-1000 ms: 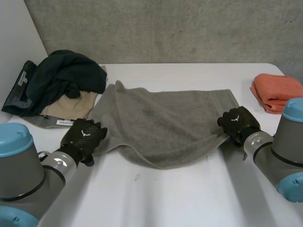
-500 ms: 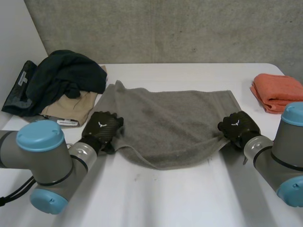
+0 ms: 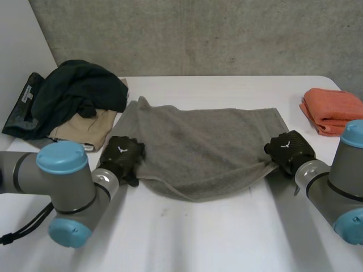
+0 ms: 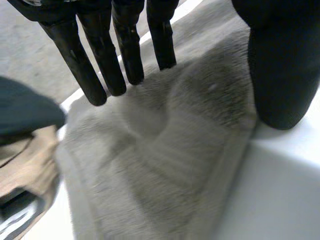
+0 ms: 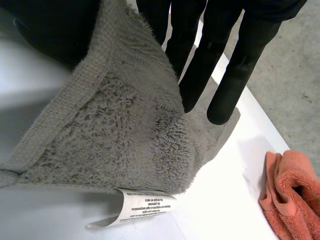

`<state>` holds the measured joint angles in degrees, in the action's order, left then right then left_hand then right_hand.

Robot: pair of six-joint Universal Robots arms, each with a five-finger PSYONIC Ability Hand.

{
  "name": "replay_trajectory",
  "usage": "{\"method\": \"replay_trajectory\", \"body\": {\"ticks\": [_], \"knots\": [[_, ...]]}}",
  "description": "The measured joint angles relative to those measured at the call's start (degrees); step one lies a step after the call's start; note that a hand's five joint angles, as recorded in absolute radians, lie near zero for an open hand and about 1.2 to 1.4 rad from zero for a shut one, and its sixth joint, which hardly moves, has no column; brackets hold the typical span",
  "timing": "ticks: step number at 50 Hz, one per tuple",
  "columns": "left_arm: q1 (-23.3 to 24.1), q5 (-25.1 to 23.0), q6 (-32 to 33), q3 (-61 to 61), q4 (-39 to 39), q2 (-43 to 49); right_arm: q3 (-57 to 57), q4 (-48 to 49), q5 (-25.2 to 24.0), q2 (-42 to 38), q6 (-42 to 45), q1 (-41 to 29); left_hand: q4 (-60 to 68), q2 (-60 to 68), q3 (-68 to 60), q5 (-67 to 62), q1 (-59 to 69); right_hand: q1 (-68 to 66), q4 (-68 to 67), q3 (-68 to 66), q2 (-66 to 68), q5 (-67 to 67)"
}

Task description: Fold the laundry.

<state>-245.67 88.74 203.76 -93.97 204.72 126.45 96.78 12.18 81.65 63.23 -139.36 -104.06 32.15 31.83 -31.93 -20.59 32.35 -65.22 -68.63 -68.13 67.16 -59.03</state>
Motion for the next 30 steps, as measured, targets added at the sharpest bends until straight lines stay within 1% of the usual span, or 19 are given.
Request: {"method": "replay_trajectory", "body": {"ticks": [2, 3, 4, 5, 6, 7, 8, 15, 22, 24, 25, 27, 28, 29, 30], "knots": [[-0.2, 2.6, 0.1, 0.8, 0.5, 0.3, -0.2, -0.1, 0.1, 0.1, 0.0, 0.2, 1.2, 1.1, -1.1, -0.1, 1.4, 0.0, 0.0, 0.0, 0.0, 0.0], [-0.2, 4.4, 0.1, 1.0, 0.8, 0.1, -0.3, -0.1, 0.2, 0.2, 0.1, 0.4, 9.0, 9.2, -9.1, -8.9, 10.2, 0.0, 0.0, 0.0, 0.0, 0.0], [-0.3, 5.3, 0.1, 1.1, 1.0, -0.2, -0.4, -0.2, 0.3, 0.3, 0.1, 0.5, 9.0, 9.2, -9.1, -8.9, 10.2, 0.0, 0.0, 0.0, 0.0, 0.0], [-0.4, 6.6, 0.1, 1.0, 1.3, -1.0, -0.5, -0.3, 0.3, 0.7, 0.1, 0.7, 22.4, 22.8, -22.5, -22.9, 22.9, 0.0, 0.0, 0.0, 0.0, 0.0], [-0.4, 6.9, 0.2, 0.9, 1.4, -1.4, -0.6, -0.4, 0.3, 0.9, 0.1, 0.8, 25.5, 25.7, -25.4, -26.0, 27.0, 0.0, 0.0, 0.0, 0.0, 0.0], [-0.5, 7.6, 0.2, 0.4, 1.6, -2.5, -0.8, -0.5, 0.4, 1.4, 0.2, 0.9, 32.7, 33.0, -32.6, -33.1, 33.0, 0.0, 0.0, 0.0, 0.0, 0.0], [-0.5, 8.0, 0.2, -0.2, 1.8, -3.9, -0.9, -0.7, 0.4, 2.1, 0.2, 1.1, 35.3, 35.6, -35.0, -34.7, 33.0, 0.0, 0.0, 0.0, 0.0, 0.0], [-0.7, 7.8, 0.3, -5.6, 1.7, -12.3, -1.4, -3.8, 0.4, 7.3, 0.6, 2.0, 36.4, 36.6, -36.1, -34.7, 33.0, 0.0, 0.0, 0.0, 0.0, 0.0], [-2.1, 7.0, 2.4, -13.5, 0.7, -28.0, -3.0, -15.0, -0.2, 15.7, 2.8, 4.7, 36.4, 36.7, -36.3, -34.7, 33.0, 0.0, 0.0, 0.0, 0.0, 0.0], [-2.8, 6.7, 5.1, -15.3, -1.3, -34.1, -3.6, -19.9, -0.3, 18.9, 5.2, 5.8, 36.5, 36.7, -36.4, -34.7, 33.0, 0.0, 0.0, 0.0, 0.0, 0.0], [-2.9, 6.6, 5.7, -15.6, -1.9, -35.2, -3.7, -20.7, -0.4, 19.5, 5.7, 6.0, 36.5, 36.7, -36.4, -34.7, 33.0, 0.0, 0.0, 0.0, 0.0, 0.0], [-3.5, 5.7, 9.7, -16.8, -5.8, -41.2, -4.3, -26.2, -0.5, 22.8, 9.4, 7.3, 36.5, 36.7, -36.4, -34.7, 33.0, 0.0, 0.0, 0.0, 0.0, 0.0], [-3.5, 5.5, 10.4, -17.0, -6.6, -42.1, -4.4, -27.1, -0.5, 23.3, 10.0, 7.6, 36.5, 36.7, -36.4, -34.7, 33.0, 0.0, 0.0, 0.0, 0.0, 0.0], [-3.7, 4.5, 13.2, -17.4, -9.9, -45.4, -4.6, -30.5, -0.6, 25.2, 12.7, 8.6, 36.5, 36.7, -36.4, -34.7, 33.0, 0.0, 0.0, 0.0, 0.0, 0.0], [-3.8, 4.1, 14.1, -17.6, -11.2, -46.4, -4.7, -31.9, -0.6, 25.9, 13.8, 9.0, 36.5, 36.7, -36.4, -34.7, 33.0, 0.0, 0.0, 0.0, 0.0, 0.0]]}}
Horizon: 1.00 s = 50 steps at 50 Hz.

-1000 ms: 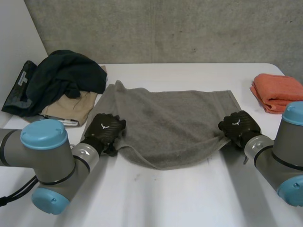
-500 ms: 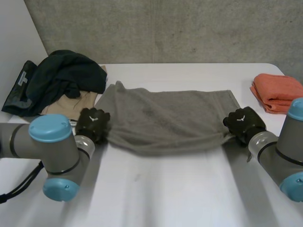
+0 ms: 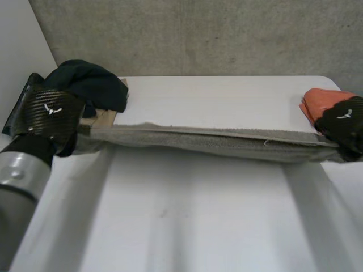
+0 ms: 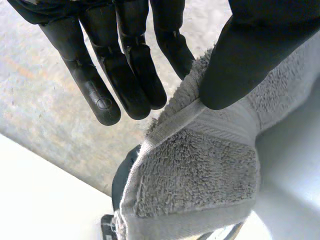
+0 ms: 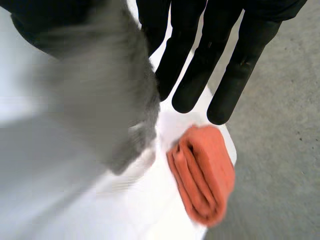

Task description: Fold the laundry.

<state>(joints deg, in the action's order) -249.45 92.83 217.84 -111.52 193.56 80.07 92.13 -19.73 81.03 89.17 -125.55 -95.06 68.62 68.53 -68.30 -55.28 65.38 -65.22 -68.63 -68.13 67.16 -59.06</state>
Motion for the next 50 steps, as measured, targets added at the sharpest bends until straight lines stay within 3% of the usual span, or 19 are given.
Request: {"method": "replay_trajectory", "body": {"ticks": [5, 8, 18, 26, 34, 39, 50], "knots": [[-0.3, -4.3, 5.4, -0.6, -9.1, -4.1, 0.1, -7.8, -0.6, 3.1, 7.8, 2.4, 0.2, 0.0, 0.0, 0.0, 0.0, 0.0, 0.0, 0.0, 0.0, 0.0], [-0.5, -5.8, 6.3, -0.4, -10.2, -1.6, 0.3, -8.8, -0.9, 2.3, 9.6, 2.9, 0.2, 0.0, 0.0, 0.0, 0.0, 0.0, 0.0, 0.0, 0.0, 0.0], [-0.6, -6.6, 8.9, 11.4, -0.6, 22.5, -7.2, -2.3, 0.7, -12.9, 7.5, 2.1, 0.2, 0.1, 0.0, 0.0, 0.0, 0.0, 0.0, 0.0, 0.0, -0.2], [0.7, -3.1, 10.0, 38.4, 16.1, 36.1, -28.0, 15.3, 4.4, -22.0, -10.6, -1.2, 0.2, 0.1, -0.1, 0.0, 0.0, 0.0, 0.0, -0.1, 0.5, -0.2], [1.0, 6.2, 3.1, 52.9, 28.4, 39.1, -32.2, 42.5, 6.0, -21.7, -22.8, -1.7, 0.3, 0.1, -0.1, 0.0, 0.0, 0.0, 0.0, -0.1, 0.5, -0.2], [1.4, 7.8, 1.0, 52.5, 27.7, 39.3, -30.9, 46.1, 6.1, -21.9, -23.5, -1.9, 0.3, 0.1, -0.1, 0.0, 0.0, 0.0, 0.0, -0.1, 0.5, -0.2], [3.8, 4.7, 1.3, 39.2, 23.9, 40.7, -25.4, 40.3, 4.6, -27.7, -22.5, -3.0, 0.2, 0.1, -0.1, -1.3, 0.0, 0.0, 0.0, -0.1, 0.5, -0.3]]}}
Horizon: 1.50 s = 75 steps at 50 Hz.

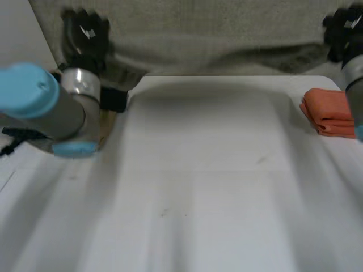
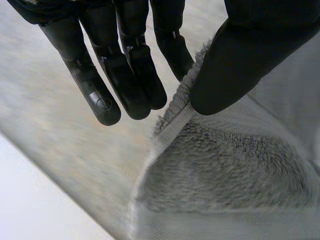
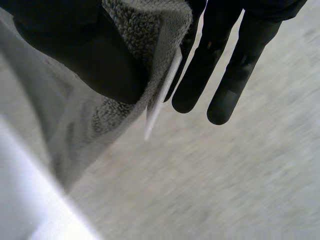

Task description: Fold the laundry.

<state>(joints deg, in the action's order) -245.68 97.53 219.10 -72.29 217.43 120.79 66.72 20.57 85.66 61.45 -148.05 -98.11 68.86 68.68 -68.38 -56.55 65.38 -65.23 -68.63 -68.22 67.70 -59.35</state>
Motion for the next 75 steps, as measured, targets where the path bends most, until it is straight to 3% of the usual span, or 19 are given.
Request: {"method": "replay_trajectory", "body": {"ticks": [8, 15, 20, 27, 31, 35, 43, 47, 57, 58, 60, 61, 62, 63, 64, 66, 75], "knots": [[2.7, -0.5, 1.7, -16.2, -0.4, 0.8, 6.7, -10.3, -0.4, -5.3, 4.0, 0.3, 0.0, 0.0, 0.0, 0.0, 0.0, 0.0, 0.0, 0.0, 0.0, 0.0], [4.8, -0.4, 8.1, -33.0, -3.8, -6.9, 18.0, -21.3, -1.6, -2.1, 13.4, 1.3, 0.0, 0.0, 0.0, 0.0, 0.0, 0.0, 0.0, 0.0, 0.0, 0.0], [5.3, 0.0, 13.6, -43.7, -11.4, -16.4, 27.5, -30.3, -2.4, 6.5, 22.9, 4.9, 0.0, 0.0, 0.0, 0.0, 0.0, 0.0, 0.0, 0.0, 0.0, 0.0], [5.4, -0.1, 16.9, -50.8, -30.0, -29.0, 36.4, -40.3, -3.6, 17.1, 35.3, 10.3, 0.0, 0.0, 0.0, 0.0, 0.0, 0.0, 0.0, 0.0, 0.0, 0.0], [5.2, -0.4, 16.3, -48.8, -34.0, -30.5, 37.0, -40.4, -4.7, 18.8, 36.6, 10.9, 0.0, 0.0, 0.0, 0.0, 0.0, 0.0, 0.0, 0.0, 0.0, 0.0], [5.0, -0.5, 15.7, -45.6, -31.2, -28.4, 35.8, -37.4, -5.2, 17.8, 34.6, 10.7, 0.0, 0.0, 0.0, 0.0, 0.0, 0.0, 0.0, 0.0, 0.0, 0.0], [4.5, -0.5, 15.3, -32.5, -11.4, -12.3, 27.4, -24.2, -4.3, 6.4, 24.6, 7.8, 0.0, 0.0, 0.0, 0.0, 0.0, 0.0, 0.0, 0.0, 0.0, 0.0], [4.5, -0.4, 15.6, -24.8, -5.8, -3.8, 22.4, -20.9, -2.1, 1.3, 22.6, 5.7, 0.0, 0.0, 0.0, 0.0, 0.0, 0.0, 0.0, 0.0, 0.0, 0.0], [5.0, -0.2, 15.8, -4.1, -4.5, 12.9, 8.2, -19.1, 5.0, -10.5, 22.2, 2.5, 0.0, 0.0, 0.0, 0.0, 0.0, 0.5, 0.6, 0.6, -0.5, 0.1], [5.0, -0.2, 15.8, -3.2, -4.6, 13.5, 7.5, -19.1, 5.2, -11.0, 22.2, 2.4, -1.2, -1.3, 1.3, 1.2, -1.8, 3.5, 2.8, 2.8, -3.7, 2.8], [5.2, -0.2, 15.8, 0.9, -5.0, 16.1, 4.8, -18.7, 6.3, -12.9, 22.1, 2.1, -20.6, -21.8, 20.4, 20.4, -23.6, 26.6, 25.4, 26.6, -27.3, 25.9], [5.3, -0.1, 15.8, 1.9, -5.1, 16.7, 4.4, -18.6, 6.4, -13.1, 22.1, 2.1, -30.3, -31.6, 29.8, 30.0, -35.0, 29.0, 28.9, 28.9, -29.7, 28.3], [5.5, -0.1, 15.8, 3.6, -5.3, 17.6, 3.4, -18.4, 7.0, -13.9, 21.9, 2.0, -41.2, -42.1, 40.4, 40.8, -46.4, 40.3, 40.0, 39.8, -41.1, 40.1], [5.6, -0.1, 15.7, 4.5, -5.4, 18.0, 2.6, -18.1, 7.4, -14.3, 21.8, 1.9, -41.2, -42.1, 40.4, 40.8, -46.4, 47.7, 48.5, 48.2, -49.0, 49.7], [5.7, 0.0, 15.7, 5.4, -5.5, 18.4, 2.1, -17.8, 7.7, -14.6, 21.6, 1.8, -51.6, -51.6, 50.5, 49.7, -53.5, 50.8, 52.6, 52.1, -52.5, 53.0], [6.1, 0.0, 15.6, 6.9, -5.6, 18.9, 1.3, -16.8, 8.3, -14.7, 21.0, 1.5, -57.1, -56.3, 56.2, 53.8, -54.6, 52.2, 56.0, 55.8, -55.3, 56.8], [7.1, 0.3, 15.0, 5.5, -5.9, 14.2, 2.6, -11.4, 8.6, -6.2, 13.9, 1.2, -57.3, -56.7, 56.4, 53.8, -54.6, 52.2, 56.6, 56.2, -55.4, 56.9]]}}
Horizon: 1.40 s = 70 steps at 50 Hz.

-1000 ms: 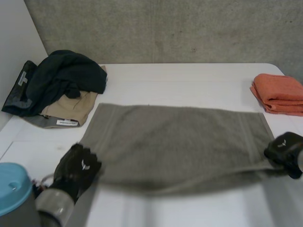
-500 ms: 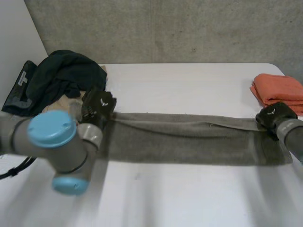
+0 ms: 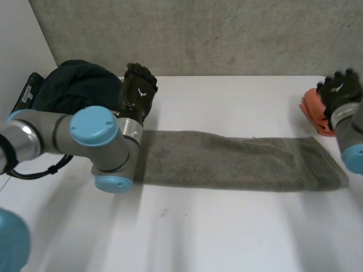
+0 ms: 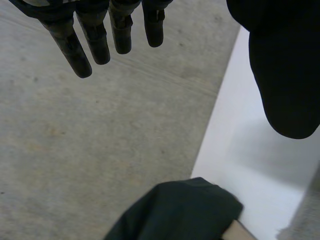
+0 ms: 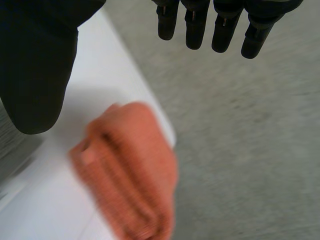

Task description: Fold the laundry.

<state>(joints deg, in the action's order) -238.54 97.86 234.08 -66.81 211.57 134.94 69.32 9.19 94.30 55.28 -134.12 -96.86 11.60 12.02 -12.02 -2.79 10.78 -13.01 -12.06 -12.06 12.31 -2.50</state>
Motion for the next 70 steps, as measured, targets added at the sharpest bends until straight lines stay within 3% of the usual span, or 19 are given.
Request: {"method": "replay_trajectory", "body": {"ticks": [7, 15, 16, 21, 26, 31, 37, 49, 52, 55, 61, 69, 70], "knots": [[-0.3, -0.1, -1.1, -7.8, 0.0, -9.4, 4.9, -2.9, -3.2, 8.7, -2.9, 2.5, 0.0, 0.0, 0.0, 0.0, 0.0, 0.0, 0.0, 0.0, 0.0, 0.0], [-0.9, -1.5, -9.4, -19.8, -0.1, -19.6, 17.5, -15.4, -14.1, 15.6, -3.5, 9.9, 0.0, 0.0, 0.0, 0.0, 0.0, -1.2, -2.4, -2.2, 2.2, -2.4], [-0.9, -1.8, -10.6, -20.9, -0.2, -20.2, 21.4, -16.2, -17.3, 16.3, -3.5, 11.9, 0.0, 0.0, 0.0, 0.0, 0.0, -3.8, -5.2, -5.2, 5.1, -5.2], [-0.9, -3.3, -14.3, -24.5, -0.1, -21.9, 29.9, -13.3, -24.3, 17.1, -3.5, 16.1, 0.0, 0.0, 0.0, 0.0, 0.0, -6.4, -7.7, -7.6, 6.6, -7.9], [-1.0, -3.8, -15.3, -25.6, 0.0, -21.8, 35.4, -4.2, -27.3, 16.3, -3.5, 18.5, 0.0, 0.0, 0.0, 0.0, 0.0, -6.4, -8.0, -7.9, 6.6, -8.5], [-1.1, -3.7, -15.3, -25.6, 0.2, -21.1, 37.0, 3.4, -27.9, 12.9, -3.4, 19.2, 0.0, 0.0, 0.0, 0.0, 0.0, -11.6, -12.6, -12.6, 10.8, -12.8], [-1.1, -3.5, -15.3, -25.7, 0.3, -20.8, 35.5, 5.8, -27.4, 8.9, -3.2, 19.1, 0.0, 0.0, 0.0, 0.0, 0.0, -50.8, -52.7, -52.7, 53.3, -51.8], [-0.9, -3.1, -15.4, -26.6, 0.3, -21.8, 32.4, 5.7, -24.3, 9.2, -1.3, 23.7, 0.0, 0.0, 0.0, 0.0, 0.0, -50.8, -56.5, -56.0, 55.2, -53.5], [-1.2, -3.1, -15.4, -28.0, 0.1, -23.9, 29.8, 5.6, -23.6, 11.3, 5.2, 29.0, 0.0, 0.0, 0.0, 0.0, 0.0, -50.8, -56.5, -56.0, 55.2, -53.5], [-1.6, -3.2, -15.4, -29.4, 0.1, -25.5, 28.5, 5.7, -23.5, 12.1, 10.7, 29.8, 0.0, 0.0, 0.0, 0.0, 0.0, -50.8, -56.5, -56.0, 55.2, -54.1], [-2.3, -3.2, -15.7, -31.6, 0.0, -28.4, 26.3, 7.4, -23.8, 13.3, 16.4, 19.3, 0.0, 0.0, 0.0, 0.0, 0.0, -50.8, -56.6, -56.1, 55.2, -54.3], [-2.6, -3.1, -17.7, -32.8, 0.0, -31.3, 22.7, 14.2, -25.5, 13.4, 16.1, -7.0, 0.0, 0.0, 0.0, 0.0, 0.0, -50.8, -56.6, -56.1, 55.2, -54.3], [-2.6, -3.1, -17.7, -32.8, 0.0, -31.3, 22.7, 14.2, -25.5, 13.4, 16.1, -7.0, 0.0, 0.0, 0.0, 0.0, 0.0, -50.8, -56.6, -56.1, 55.2, -54.3]]}}
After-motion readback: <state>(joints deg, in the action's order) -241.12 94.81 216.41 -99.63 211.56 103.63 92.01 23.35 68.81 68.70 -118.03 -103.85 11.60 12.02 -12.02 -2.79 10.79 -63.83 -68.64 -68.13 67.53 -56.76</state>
